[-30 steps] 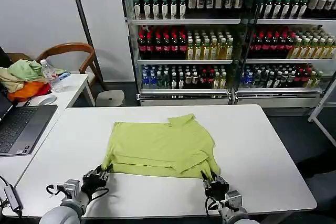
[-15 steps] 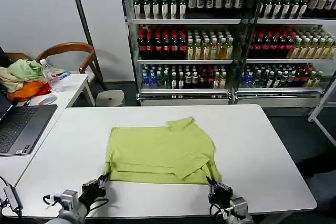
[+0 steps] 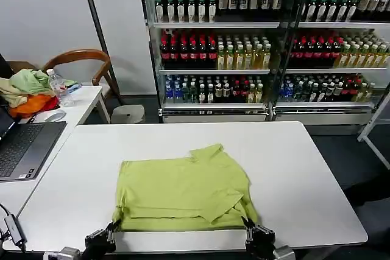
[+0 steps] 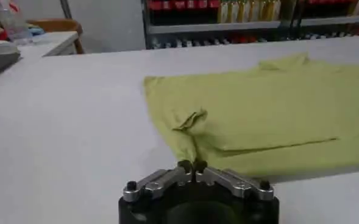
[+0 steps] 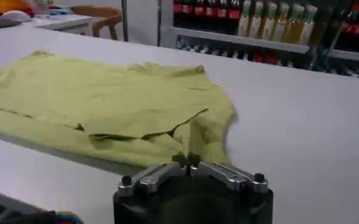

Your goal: Fold and organize the clothes.

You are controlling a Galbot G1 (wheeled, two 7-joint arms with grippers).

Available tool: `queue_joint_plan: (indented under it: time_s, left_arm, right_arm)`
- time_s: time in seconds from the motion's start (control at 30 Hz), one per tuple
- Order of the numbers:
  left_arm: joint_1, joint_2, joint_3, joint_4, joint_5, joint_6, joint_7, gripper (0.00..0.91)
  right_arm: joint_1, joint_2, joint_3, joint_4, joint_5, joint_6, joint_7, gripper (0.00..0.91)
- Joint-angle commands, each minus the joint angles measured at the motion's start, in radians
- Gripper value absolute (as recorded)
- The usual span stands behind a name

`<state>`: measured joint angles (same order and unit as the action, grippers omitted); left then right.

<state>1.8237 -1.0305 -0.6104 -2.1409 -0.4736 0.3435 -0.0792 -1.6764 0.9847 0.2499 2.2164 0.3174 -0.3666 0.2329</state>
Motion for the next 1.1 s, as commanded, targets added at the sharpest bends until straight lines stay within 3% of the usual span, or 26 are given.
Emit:
queue_joint_plan:
  time_s: [0.03,0.1,0.13,0.17,0.2,0.3,0.57,0.73,0.87,0.93,1.1]
  left_arm:
    - [0.077,-0.003,-0.021,-0.035,0.027,-0.007,0.0,0.05]
    - [0.074,0.0,-0.018,-0.032,0.036,-0.007,0.0,0.091]
    - [0.074,0.001,-0.018,-0.033,0.037,-0.004,0.0,0.907]
    - [0.074,0.001,-0.018,-0.035,0.037,-0.003,0.0,0.907]
    - [0.074,0.001,-0.019,-0.037,0.045,-0.001,0.0,0.907]
    - [0.067,0.005,-0.028,-0.051,0.062,0.065,-0.005,0.907]
    - [0.071,0.001,-0.067,-0.106,0.032,0.036,-0.012,0.907]
    - [0.092,0.017,-0.15,-0.175,-0.006,0.041,-0.016,0.907]
    - [0.044,0.047,-0.252,-0.205,-0.04,0.038,-0.013,0.907]
    - [-0.015,0.067,-0.294,-0.189,-0.115,0.048,-0.001,0.907]
    - [-0.178,0.106,-0.236,-0.093,-0.179,0.054,0.032,0.907]
  right_arm:
    - [-0.061,-0.002,0.0,0.028,-0.021,0.011,0.004,0.0]
    - [-0.07,0.001,-0.006,0.028,-0.031,0.014,0.006,0.0]
    - [-0.07,0.002,-0.01,0.027,-0.034,0.014,0.008,0.0]
    - [-0.069,0.002,-0.014,0.023,-0.046,0.013,0.01,0.252]
    - [-0.066,0.003,-0.015,0.021,-0.052,0.016,0.01,0.907]
    - [-0.061,0.002,-0.008,0.028,-0.05,0.018,0.011,0.907]
    - [-0.051,-0.014,0.031,0.069,-0.037,0.011,-0.001,0.907]
    - [0.003,-0.035,0.084,0.137,0.04,-0.009,-0.002,0.907]
    - [0.119,-0.033,0.093,0.103,0.165,-0.065,0.003,0.907]
    - [0.264,-0.023,0.057,0.027,0.197,-0.09,0.009,0.907]
    - [0.528,0.031,-0.04,-0.129,0.25,-0.162,0.035,0.907]
